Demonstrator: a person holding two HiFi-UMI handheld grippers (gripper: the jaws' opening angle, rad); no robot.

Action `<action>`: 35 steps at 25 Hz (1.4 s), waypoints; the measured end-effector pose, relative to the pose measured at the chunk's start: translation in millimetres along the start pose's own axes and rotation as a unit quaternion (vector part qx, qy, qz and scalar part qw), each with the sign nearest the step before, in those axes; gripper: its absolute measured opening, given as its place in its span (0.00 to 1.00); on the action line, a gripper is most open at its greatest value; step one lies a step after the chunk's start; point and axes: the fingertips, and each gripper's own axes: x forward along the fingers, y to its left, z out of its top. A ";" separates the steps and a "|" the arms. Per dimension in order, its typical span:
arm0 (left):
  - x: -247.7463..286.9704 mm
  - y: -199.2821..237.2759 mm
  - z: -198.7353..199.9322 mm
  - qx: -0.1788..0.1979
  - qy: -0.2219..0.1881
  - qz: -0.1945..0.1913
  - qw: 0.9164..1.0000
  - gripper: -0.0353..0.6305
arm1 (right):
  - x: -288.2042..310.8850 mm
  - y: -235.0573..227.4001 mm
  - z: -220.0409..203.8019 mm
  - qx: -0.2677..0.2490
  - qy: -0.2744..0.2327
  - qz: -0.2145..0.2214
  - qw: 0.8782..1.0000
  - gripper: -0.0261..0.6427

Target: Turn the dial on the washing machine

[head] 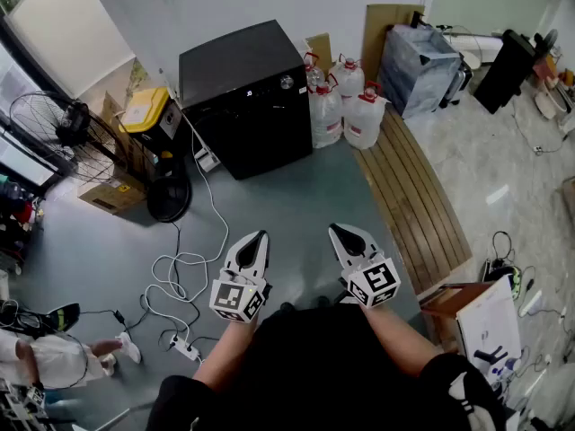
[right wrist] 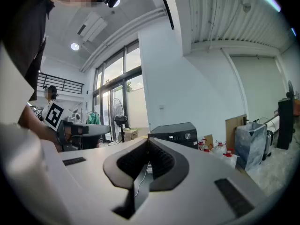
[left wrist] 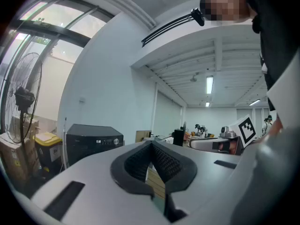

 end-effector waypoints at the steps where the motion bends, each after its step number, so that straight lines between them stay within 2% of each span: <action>1: -2.0 -3.0 -0.7 -0.007 0.001 -0.002 1.000 0.08 | -2.0 0.8 -0.3 0.005 0.002 0.002 1.000 0.07; 8: -1.1 -20.2 5.1 -0.025 -0.004 -0.026 0.999 0.08 | -3.7 0.6 -0.8 0.013 0.005 0.018 1.000 0.07; 15: -2.9 -12.5 -7.4 -0.035 0.008 -0.001 0.999 0.08 | 2.4 -6.4 -12.3 0.028 -0.012 0.024 0.999 0.08; 21: 9.4 28.2 -21.8 -0.060 0.013 0.018 0.998 0.08 | 42.0 -15.9 -23.3 0.041 0.008 0.037 0.998 0.08; 27: 63.9 88.7 -32.5 -0.075 0.008 0.031 0.997 0.08 | 95.9 -43.3 -28.2 0.032 0.036 0.042 0.998 0.08; 30: 100.2 114.3 -35.2 -0.075 0.014 0.027 0.997 0.08 | 124.2 -62.6 -27.3 0.022 0.052 0.041 0.998 0.08; 35: 159.0 153.7 -31.5 -0.080 0.028 0.003 0.996 0.08 | 185.3 -99.7 -17.8 0.033 0.055 0.014 0.998 0.08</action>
